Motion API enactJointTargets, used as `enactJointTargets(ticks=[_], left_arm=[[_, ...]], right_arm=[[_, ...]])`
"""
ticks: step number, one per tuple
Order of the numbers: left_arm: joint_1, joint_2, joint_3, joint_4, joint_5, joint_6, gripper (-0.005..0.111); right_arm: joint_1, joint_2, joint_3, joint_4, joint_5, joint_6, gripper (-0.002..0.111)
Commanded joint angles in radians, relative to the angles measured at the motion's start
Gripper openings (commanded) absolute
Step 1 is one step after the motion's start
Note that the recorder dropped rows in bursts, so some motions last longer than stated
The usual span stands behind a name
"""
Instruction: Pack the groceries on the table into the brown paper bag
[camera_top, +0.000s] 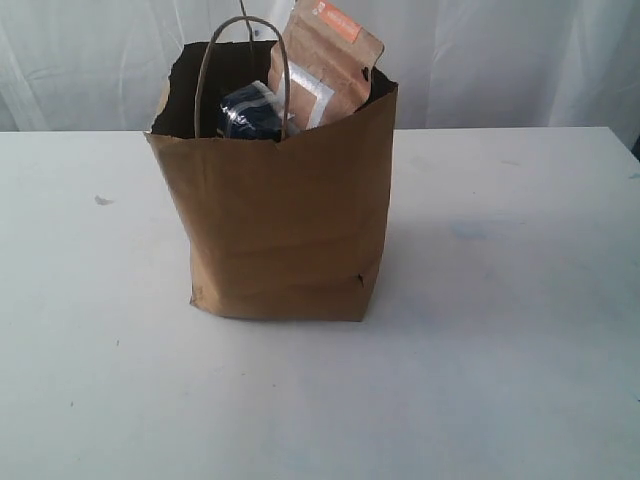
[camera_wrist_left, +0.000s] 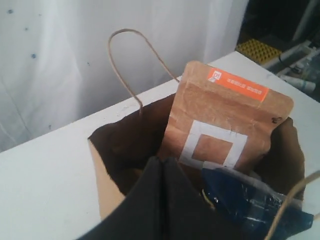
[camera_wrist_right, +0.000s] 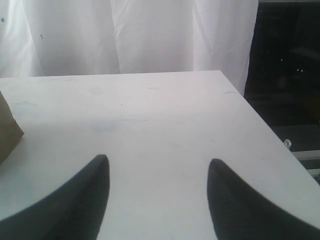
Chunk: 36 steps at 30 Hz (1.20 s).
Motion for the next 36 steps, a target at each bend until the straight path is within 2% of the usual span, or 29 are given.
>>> enactJointTargets(ticks=[1, 10, 17, 25, 36], left_arm=[[0.003, -0.162, 0.210, -0.028, -0.140, -0.037, 0.000], [0.003, -0.485, 0.645, -0.052, -0.312, -0.099, 0.000], [0.003, -0.665, 0.860, -0.068, -0.333, -0.124, 0.000], [0.003, -0.706, 0.910, -0.098, -0.228, -0.132, 0.000], [0.003, -0.706, 0.910, -0.098, -0.235, -0.123, 0.000]], right_arm=[[-0.004, -0.006, 0.006, -0.002, -0.007, 0.007, 0.054], [-0.004, -0.006, 0.006, -0.002, -0.007, 0.007, 0.054], [-0.004, -0.006, 0.006, -0.002, -0.007, 0.007, 0.054], [-0.004, -0.006, 0.006, -0.002, -0.007, 0.007, 0.054], [-0.004, -0.006, 0.006, -0.002, -0.007, 0.007, 0.054]])
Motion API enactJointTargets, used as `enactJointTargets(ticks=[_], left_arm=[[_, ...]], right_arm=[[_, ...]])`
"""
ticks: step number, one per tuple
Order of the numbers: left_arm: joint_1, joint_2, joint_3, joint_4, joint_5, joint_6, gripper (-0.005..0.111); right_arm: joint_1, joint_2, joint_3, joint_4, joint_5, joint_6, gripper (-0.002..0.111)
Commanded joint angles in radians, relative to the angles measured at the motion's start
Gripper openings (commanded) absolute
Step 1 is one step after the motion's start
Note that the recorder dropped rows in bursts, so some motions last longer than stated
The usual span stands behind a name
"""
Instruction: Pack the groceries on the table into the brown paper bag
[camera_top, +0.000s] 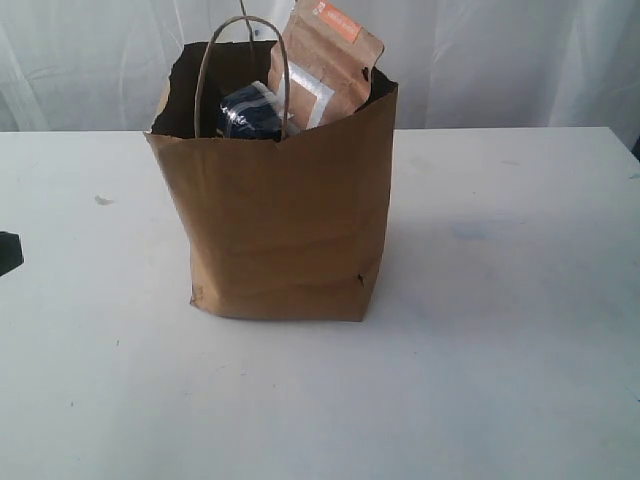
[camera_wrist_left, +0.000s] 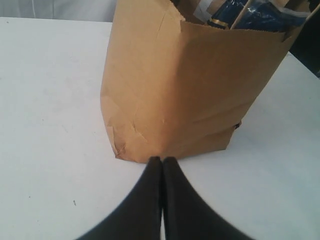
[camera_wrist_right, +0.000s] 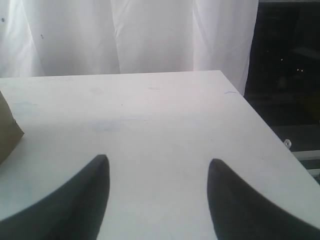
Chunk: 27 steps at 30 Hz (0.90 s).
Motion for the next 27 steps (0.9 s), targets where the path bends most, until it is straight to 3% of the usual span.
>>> enactJointTargets(ticks=[1, 11, 16, 21, 27], left_arm=[[0.003, -0.009, 0.006, -0.018, 0.010, 0.003, 0.000], [0.003, -0.009, 0.006, -0.018, 0.010, 0.006, 0.000], [0.003, -0.092, 0.041, 0.029, 0.009, 0.006, 0.000], [0.003, -0.245, 0.124, 0.298, -0.008, -0.028, 0.000], [0.003, -0.430, 0.265, 0.732, -0.044, -0.502, 0.000]], right_arm=[[-0.004, -0.006, 0.006, -0.002, -0.007, 0.007, 0.054], [-0.004, -0.006, 0.006, -0.002, -0.007, 0.007, 0.054], [-0.004, -0.006, 0.006, -0.002, -0.007, 0.007, 0.054], [-0.004, -0.006, 0.006, -0.002, -0.007, 0.007, 0.054], [-0.004, -0.006, 0.006, -0.002, -0.007, 0.007, 0.054]])
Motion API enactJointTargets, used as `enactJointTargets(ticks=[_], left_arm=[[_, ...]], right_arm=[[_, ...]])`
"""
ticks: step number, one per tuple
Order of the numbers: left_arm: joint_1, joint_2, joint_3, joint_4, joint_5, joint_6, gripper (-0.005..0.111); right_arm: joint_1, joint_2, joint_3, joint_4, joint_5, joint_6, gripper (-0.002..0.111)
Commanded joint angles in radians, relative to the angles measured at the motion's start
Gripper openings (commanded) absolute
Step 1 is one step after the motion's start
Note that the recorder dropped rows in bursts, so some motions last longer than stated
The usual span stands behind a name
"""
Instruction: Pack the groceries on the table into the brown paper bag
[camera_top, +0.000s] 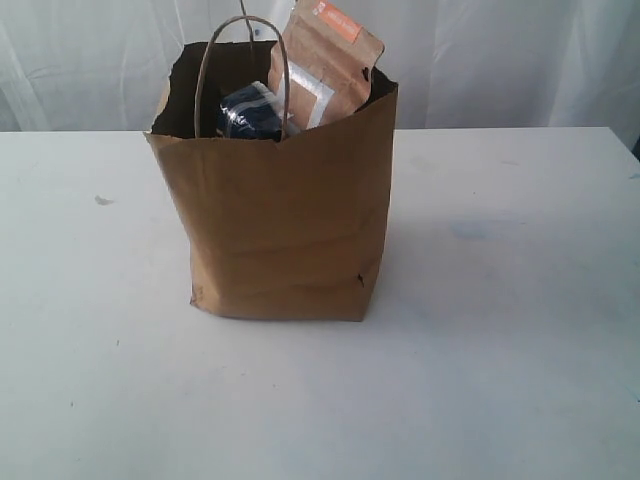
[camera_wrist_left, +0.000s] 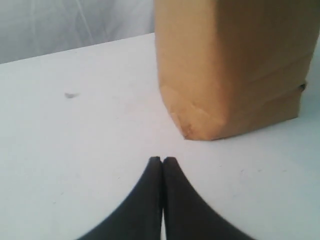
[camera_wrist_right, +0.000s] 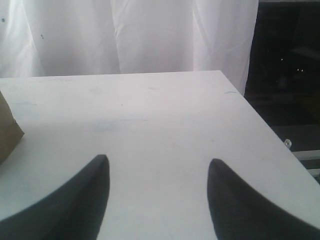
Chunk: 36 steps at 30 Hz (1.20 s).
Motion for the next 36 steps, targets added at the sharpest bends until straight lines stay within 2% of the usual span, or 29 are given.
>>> enactJointTargets(ticks=[1, 9, 36], left_arm=[[0.003, -0.126, 0.109, 0.261, -0.014, -0.320, 0.000], [0.003, -0.246, 0.276, 0.222, -0.044, -0.330, 0.000], [0.003, -0.271, 0.276, 0.213, -0.021, -0.322, 0.000]], right_arm=[[-0.004, -0.006, 0.006, -0.002, -0.007, 0.005, 0.054], [-0.004, -0.006, 0.006, -0.002, -0.007, 0.005, 0.054], [-0.004, -0.006, 0.006, -0.002, -0.007, 0.005, 0.054]])
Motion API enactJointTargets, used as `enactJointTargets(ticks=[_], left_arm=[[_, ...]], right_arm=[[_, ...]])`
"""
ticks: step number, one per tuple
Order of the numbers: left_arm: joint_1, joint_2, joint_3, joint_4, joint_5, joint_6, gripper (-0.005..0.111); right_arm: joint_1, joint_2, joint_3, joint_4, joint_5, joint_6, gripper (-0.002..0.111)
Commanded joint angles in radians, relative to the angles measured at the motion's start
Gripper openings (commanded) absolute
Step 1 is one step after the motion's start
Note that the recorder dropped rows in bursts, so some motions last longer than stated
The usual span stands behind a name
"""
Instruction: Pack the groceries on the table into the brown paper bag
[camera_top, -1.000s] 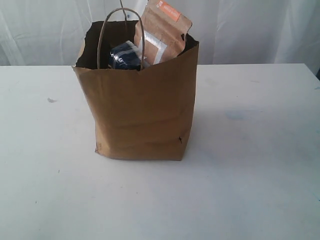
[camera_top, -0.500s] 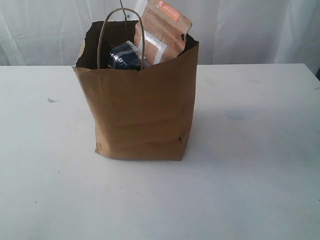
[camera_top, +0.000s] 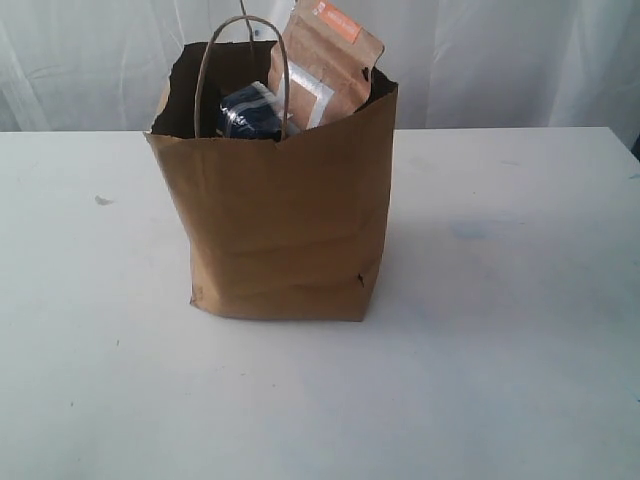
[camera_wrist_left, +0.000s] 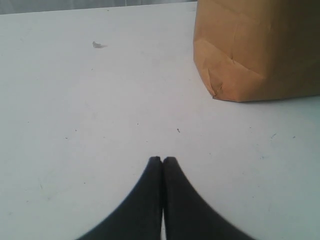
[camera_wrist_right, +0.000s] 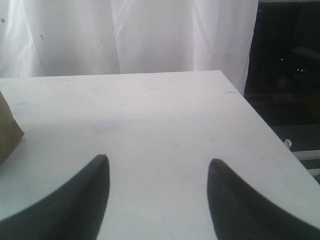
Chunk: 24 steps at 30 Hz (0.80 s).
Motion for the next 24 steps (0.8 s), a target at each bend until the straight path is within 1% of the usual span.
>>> enactJointTargets(ticks=[1, 24], left_arm=[[0.003, -0.005, 0.005, -0.012, 0.003, -0.001, 0.000], [0.003, -0.005, 0.005, -0.012, 0.003, -0.001, 0.000]], right_arm=[[-0.004, -0.006, 0.006, -0.002, -0.007, 0.005, 0.054], [-0.004, -0.006, 0.006, -0.002, -0.007, 0.017, 0.054]])
